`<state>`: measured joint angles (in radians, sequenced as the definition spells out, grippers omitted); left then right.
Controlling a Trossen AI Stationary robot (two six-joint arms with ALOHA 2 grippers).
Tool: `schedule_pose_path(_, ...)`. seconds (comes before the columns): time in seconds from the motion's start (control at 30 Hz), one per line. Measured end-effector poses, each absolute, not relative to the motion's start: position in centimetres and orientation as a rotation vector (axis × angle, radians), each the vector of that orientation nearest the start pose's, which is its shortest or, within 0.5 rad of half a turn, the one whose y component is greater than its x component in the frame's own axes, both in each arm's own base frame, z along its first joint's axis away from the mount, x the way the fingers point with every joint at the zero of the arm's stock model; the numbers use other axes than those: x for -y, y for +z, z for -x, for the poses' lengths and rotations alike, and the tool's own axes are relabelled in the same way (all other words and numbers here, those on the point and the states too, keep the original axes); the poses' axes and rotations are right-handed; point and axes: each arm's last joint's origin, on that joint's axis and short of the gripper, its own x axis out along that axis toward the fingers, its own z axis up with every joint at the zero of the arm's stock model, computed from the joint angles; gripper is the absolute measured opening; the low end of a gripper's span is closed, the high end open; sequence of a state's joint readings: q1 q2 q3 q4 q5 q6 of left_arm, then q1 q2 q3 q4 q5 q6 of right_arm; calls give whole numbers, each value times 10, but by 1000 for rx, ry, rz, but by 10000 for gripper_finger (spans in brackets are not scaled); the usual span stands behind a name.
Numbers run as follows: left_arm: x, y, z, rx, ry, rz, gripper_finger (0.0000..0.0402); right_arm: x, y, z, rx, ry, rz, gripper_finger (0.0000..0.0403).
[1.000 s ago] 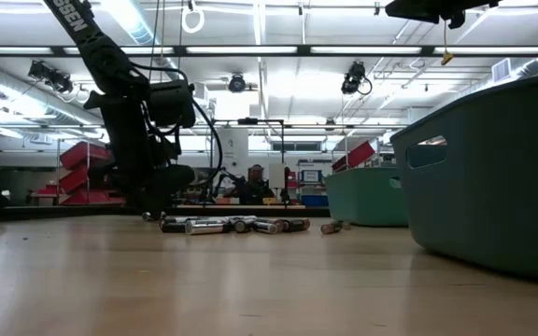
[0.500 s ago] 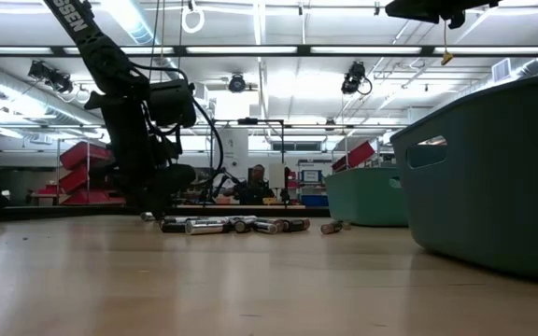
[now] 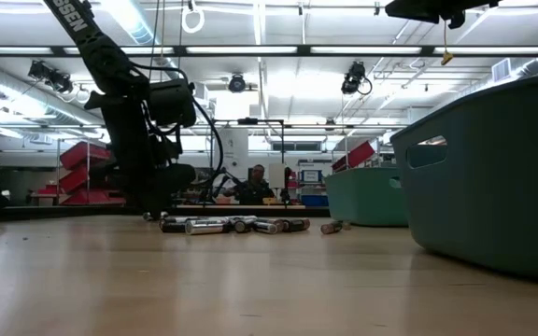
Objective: Sort batteries
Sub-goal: Put the silver battery into the green bin
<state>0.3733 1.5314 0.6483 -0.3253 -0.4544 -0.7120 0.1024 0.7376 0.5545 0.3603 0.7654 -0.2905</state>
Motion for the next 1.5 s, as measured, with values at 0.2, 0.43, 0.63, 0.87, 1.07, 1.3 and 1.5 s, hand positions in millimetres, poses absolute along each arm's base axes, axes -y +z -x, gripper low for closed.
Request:
schedule_pose_path(0.2, -101, 128, -223, -937, 1111, 510, 40, 3, 311, -165, 67, -679, 203, 52)
schedule_pose_path(0.43, -101, 129, -223, -946, 1110, 469, 40, 3, 311, -165, 75, -679, 191, 51)
schedule_pose_path(0.63, -100, 132, -233, -898, 1048, 366, 36, 3, 312, -165, 75, -679, 191, 51)
schedule_pose_path(0.87, -93, 147, -258, -710, 898, 201, 33, 5, 314, -164, 98, -694, 180, 52)
schedule_pose_path(1.07, -87, 154, -268, -675, 804, 45, 33, 10, 315, -164, 102, -723, 189, 49)
schedule_pose_path(1.3, -85, 154, -269, -716, 759, -57, 33, 12, 315, -164, 109, -736, 167, 48)
schedule_pose_path(1.5, -85, 156, -269, -733, 733, -143, 33, 12, 315, -164, 144, -726, 74, 48)
